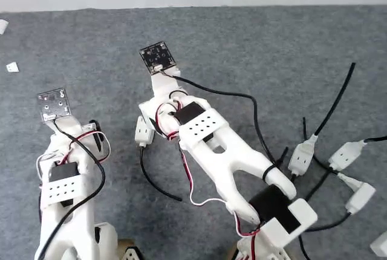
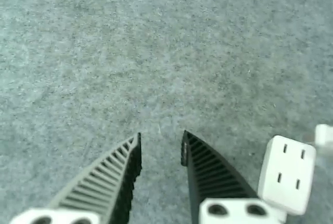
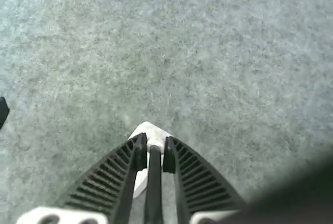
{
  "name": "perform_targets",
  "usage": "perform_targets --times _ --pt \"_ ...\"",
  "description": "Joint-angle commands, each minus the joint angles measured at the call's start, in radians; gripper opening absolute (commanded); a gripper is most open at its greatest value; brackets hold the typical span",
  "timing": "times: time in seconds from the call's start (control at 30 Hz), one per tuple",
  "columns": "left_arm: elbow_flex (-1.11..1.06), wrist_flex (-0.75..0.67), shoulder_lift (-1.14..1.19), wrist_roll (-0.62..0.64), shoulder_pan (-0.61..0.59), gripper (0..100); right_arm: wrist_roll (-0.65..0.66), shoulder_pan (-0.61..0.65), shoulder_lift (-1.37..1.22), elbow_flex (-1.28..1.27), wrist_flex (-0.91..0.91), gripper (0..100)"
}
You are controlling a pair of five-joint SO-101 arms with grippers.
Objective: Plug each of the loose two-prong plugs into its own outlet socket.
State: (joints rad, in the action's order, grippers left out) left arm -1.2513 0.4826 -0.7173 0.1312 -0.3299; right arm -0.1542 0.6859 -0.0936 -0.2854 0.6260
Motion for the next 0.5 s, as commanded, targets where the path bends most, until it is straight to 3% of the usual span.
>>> perform_targets --times 0.0,0.47 --pt "0.012 -0.026 -0.014 0.008 -0.003 12 -0.009 0.019 -0.013 0.051 -0.019 0.9" --pt "0.012 -0.028 -0.008 0.008 0.009 12 -0.009 0.042 -0.058 0.144 0.013 0.9"
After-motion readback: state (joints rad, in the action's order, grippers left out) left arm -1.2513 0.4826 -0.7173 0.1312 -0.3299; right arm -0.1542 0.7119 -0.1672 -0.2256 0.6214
